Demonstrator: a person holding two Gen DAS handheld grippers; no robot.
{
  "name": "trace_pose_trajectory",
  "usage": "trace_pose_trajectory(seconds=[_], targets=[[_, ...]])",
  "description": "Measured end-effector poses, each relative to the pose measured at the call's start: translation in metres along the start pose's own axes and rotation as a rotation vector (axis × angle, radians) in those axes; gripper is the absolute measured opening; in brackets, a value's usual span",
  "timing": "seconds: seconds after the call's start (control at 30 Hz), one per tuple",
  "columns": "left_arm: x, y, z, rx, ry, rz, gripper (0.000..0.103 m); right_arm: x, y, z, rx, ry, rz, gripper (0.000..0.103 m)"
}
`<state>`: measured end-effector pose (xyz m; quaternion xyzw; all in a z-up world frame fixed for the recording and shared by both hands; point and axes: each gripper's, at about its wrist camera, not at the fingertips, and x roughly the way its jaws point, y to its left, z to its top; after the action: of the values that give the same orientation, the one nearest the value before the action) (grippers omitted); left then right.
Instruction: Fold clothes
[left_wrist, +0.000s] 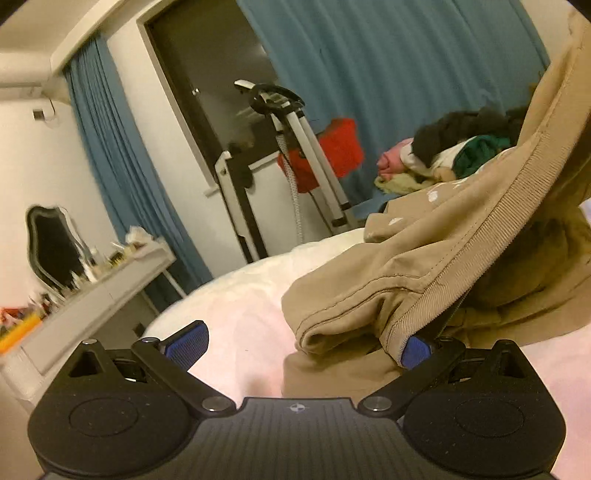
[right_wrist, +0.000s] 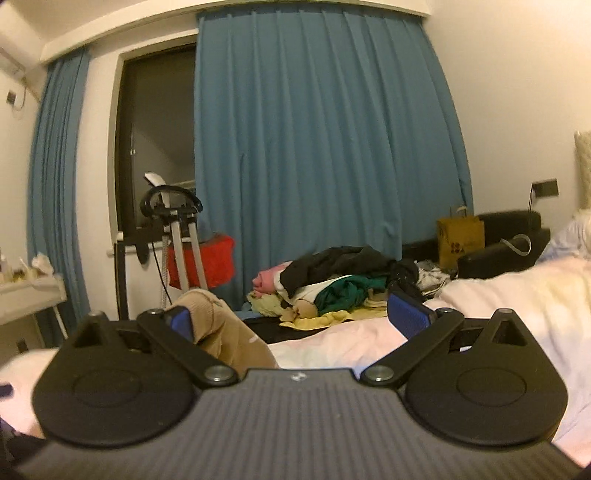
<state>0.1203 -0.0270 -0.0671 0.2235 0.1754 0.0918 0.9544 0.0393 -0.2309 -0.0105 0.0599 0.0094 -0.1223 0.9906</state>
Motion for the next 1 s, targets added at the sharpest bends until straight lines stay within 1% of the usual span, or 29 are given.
trace_pose_trajectory(seconds=[0.03, 0.1, 0.17, 0.23, 0.3, 0.4, 0.47, 0.6, 0.7, 0.77, 0.83, 0.93, 1.0], targets=[[0.0, 0.005, 0.001, -0.037, -0.001, 0.022, 0.103, 0.004, 0.0, -0.001, -0.023, 0.021, -0.021, 0.103], [0.0, 0.026, 0.008, -0.152, -0.024, 0.047, 0.103, 0.014, -0.003, -0.009, -0.045, 0.081, -0.051, 0.103], [-0.011, 0.044, 0.016, -0.237, -0.071, 0.065, 0.103, 0.019, -0.004, -0.016, -0.054, 0.127, -0.053, 0.103], [-0.022, 0.062, 0.025, -0.32, -0.118, 0.084, 0.103, 0.018, -0.001, -0.019, -0.055, 0.15, -0.047, 0.103], [-0.033, 0.08, 0.033, -0.402, -0.166, 0.103, 0.103, 0.009, 0.003, -0.012, -0.05, 0.129, -0.04, 0.103], [-0.064, 0.101, 0.04, -0.485, -0.207, 0.103, 0.103, -0.012, 0.009, 0.008, -0.045, 0.075, -0.034, 0.103], [-0.084, 0.117, 0.046, -0.521, -0.249, 0.107, 0.103, -0.024, 0.008, 0.025, -0.013, 0.054, -0.021, 0.103], [-0.131, 0.151, 0.071, -0.568, -0.329, 0.085, 0.103, -0.053, 0.002, 0.075, 0.022, -0.014, 0.006, 0.103], [-0.173, 0.176, 0.099, -0.573, -0.412, 0.066, 0.103, -0.077, -0.005, 0.129, 0.055, -0.085, 0.025, 0.103], [-0.2, 0.195, 0.126, -0.564, -0.467, 0.059, 0.103, -0.092, -0.012, 0.174, 0.093, -0.113, 0.043, 0.103], [-0.226, 0.217, 0.156, -0.564, -0.514, 0.056, 0.103, -0.107, -0.014, 0.217, 0.097, -0.143, 0.062, 0.103], [-0.26, 0.253, 0.2, -0.584, -0.546, 0.037, 0.103, -0.132, -0.017, 0.284, 0.093, -0.181, 0.111, 0.103], [-0.284, 0.278, 0.227, -0.597, -0.571, 0.024, 0.103, -0.15, -0.02, 0.322, 0.102, -0.201, 0.149, 0.103]])
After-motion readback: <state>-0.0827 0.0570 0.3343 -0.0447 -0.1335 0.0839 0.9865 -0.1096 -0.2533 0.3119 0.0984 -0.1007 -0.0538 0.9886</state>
